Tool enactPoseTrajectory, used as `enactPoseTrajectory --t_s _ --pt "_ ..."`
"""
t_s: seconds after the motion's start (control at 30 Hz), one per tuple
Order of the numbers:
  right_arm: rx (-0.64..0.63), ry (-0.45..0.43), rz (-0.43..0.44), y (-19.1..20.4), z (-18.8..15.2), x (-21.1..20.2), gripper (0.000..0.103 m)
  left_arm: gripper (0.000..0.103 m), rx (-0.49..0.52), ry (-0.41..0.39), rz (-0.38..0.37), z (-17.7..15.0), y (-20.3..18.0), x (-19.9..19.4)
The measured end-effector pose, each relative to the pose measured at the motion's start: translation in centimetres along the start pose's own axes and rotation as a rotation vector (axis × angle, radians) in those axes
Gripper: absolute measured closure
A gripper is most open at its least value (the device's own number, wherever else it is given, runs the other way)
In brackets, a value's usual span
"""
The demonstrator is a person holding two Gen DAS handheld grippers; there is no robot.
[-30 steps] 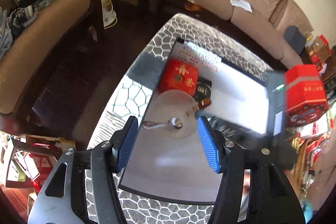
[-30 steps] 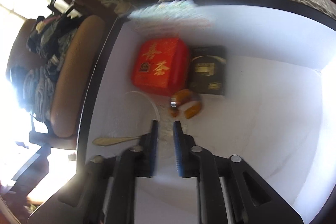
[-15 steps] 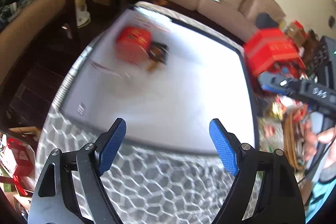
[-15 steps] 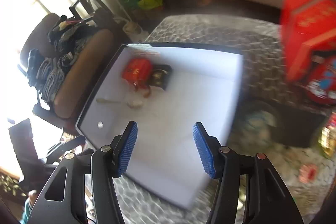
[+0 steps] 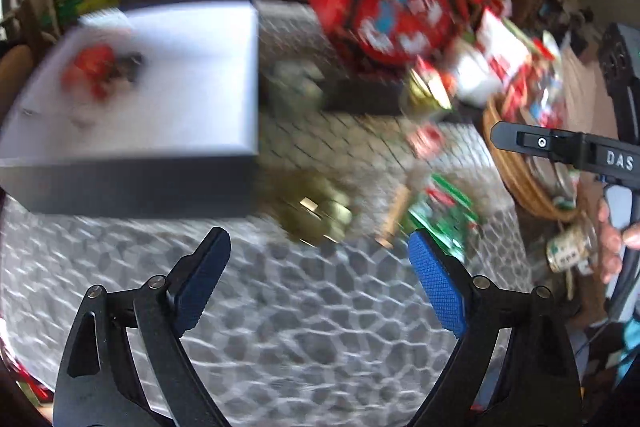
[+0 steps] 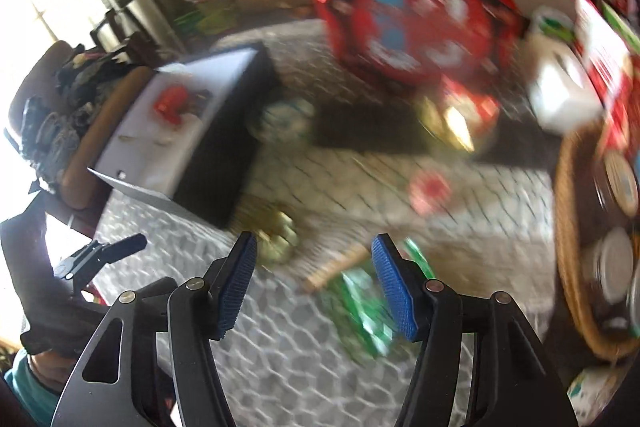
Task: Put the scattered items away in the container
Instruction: 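Move the right tool back to the table toward the green seaweed bag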
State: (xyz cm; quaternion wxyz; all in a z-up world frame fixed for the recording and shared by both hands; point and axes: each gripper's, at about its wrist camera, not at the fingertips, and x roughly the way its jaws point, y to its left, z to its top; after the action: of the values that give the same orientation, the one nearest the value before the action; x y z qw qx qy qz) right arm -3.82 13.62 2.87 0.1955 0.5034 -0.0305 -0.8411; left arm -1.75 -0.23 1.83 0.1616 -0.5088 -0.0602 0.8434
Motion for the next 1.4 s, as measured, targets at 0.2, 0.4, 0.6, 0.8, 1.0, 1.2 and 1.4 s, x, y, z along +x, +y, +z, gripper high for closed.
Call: enactPoseTrajectory --t_s 0.2,0.4,0.6,0.8,1.0,1.2,1.4 --pt "0.142 0.018 -0.038 -7.2 -5.3 0.9 0.041 0.013 -0.047 0.078 -0.016 -1.7 -3.4 5.5" --pt "0.336 0.022 -0.001 -12.8 -8.8 2.8 0.042 0.021 -0.108 0.112 0.021 -2.6 -4.6 8.7" --pt "0.52 0.025 0.098 -15.9 -10.4 4.7 0.069 0.025 -0.163 0.137 0.056 -2.4 -4.1 10.8" --pt "0.586 0.041 0.179 -16.5 -10.6 6.4 0.073 0.034 -0.173 0.142 0.04 -2.0 -4.6 11.8" --pt "0.517 0.034 0.178 -15.3 -10.2 6.6 0.095 0.055 -0.129 0.156 0.009 -1.6 -5.8 12.5" --pt "0.537 0.013 0.181 -16.2 -9.6 6.6 0.096 0.064 -0.073 0.181 -0.02 -2.1 -7.8 12.9" --pt "0.531 -0.033 0.168 -17.6 -7.4 6.3 0.098 0.063 -0.017 0.218 -0.057 -3.1 -10.6 12.9"
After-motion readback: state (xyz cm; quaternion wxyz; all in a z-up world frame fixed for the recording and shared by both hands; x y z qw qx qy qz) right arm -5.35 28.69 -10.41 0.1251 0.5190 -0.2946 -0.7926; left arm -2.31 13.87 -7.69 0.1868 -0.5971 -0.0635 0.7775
